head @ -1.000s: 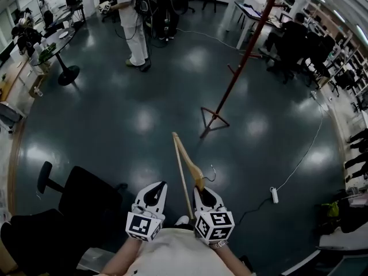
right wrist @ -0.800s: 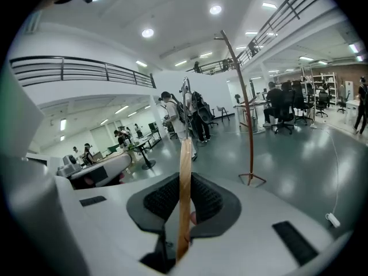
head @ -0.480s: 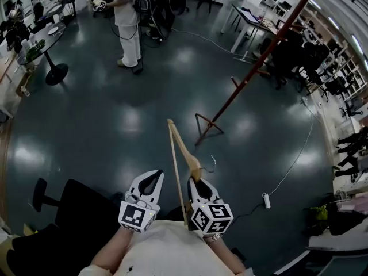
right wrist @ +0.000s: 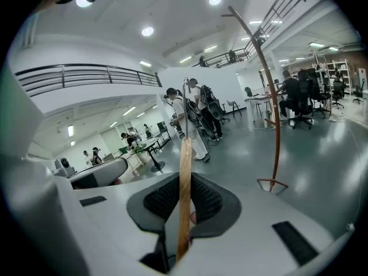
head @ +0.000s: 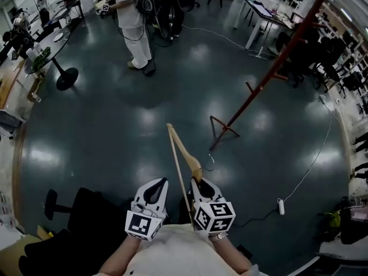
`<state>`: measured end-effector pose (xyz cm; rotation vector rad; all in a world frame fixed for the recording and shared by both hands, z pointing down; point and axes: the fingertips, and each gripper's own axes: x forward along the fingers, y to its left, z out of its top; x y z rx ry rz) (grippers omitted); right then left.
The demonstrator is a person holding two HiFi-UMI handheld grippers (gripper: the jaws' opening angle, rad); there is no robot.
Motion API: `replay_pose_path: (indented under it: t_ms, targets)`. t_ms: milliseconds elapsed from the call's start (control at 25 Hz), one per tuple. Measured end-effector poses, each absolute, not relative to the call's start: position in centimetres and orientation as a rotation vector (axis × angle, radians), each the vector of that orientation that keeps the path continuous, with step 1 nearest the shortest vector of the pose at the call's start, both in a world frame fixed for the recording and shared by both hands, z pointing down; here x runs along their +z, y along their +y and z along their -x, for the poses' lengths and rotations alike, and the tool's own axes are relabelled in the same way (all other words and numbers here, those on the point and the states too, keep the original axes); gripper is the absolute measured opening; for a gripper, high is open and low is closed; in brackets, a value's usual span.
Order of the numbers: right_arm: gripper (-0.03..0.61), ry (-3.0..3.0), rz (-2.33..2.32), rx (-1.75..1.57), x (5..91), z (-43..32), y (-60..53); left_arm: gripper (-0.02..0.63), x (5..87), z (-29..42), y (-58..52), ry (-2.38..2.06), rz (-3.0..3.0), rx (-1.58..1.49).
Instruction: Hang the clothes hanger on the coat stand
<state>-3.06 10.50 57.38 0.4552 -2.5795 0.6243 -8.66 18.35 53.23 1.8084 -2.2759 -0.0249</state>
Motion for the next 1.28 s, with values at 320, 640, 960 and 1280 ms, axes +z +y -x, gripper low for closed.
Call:
replay_pose_path:
  t_ms: [320, 640, 960, 1280]
  targets:
    - [0.069, -2.626, -0.344, 0.585, 60.6, 4.5, -3.1, 0.012, 56.2, 10.0, 3.3, -2.355, -1.790, 0.009]
    - [0.069, -2.642, -0.457, 0.574, 57.0, 2.8, -14.4, 0.012, 54.3, 9.3, -8.4, -2.280, -1.843, -0.031]
    - [0.069, -2.552, -0.741, 0.609, 55.2, 3.3, -22.5, 0.012, 50.9, 13.1, -17.3, -2.163, -2.058, -0.017]
    - [0.069, -2.516, -0.940, 0.696, 53.1, 10.9, -31.2, 0.012, 50.0, 21.5, -27.8, -1.971, -2.267, -0.014]
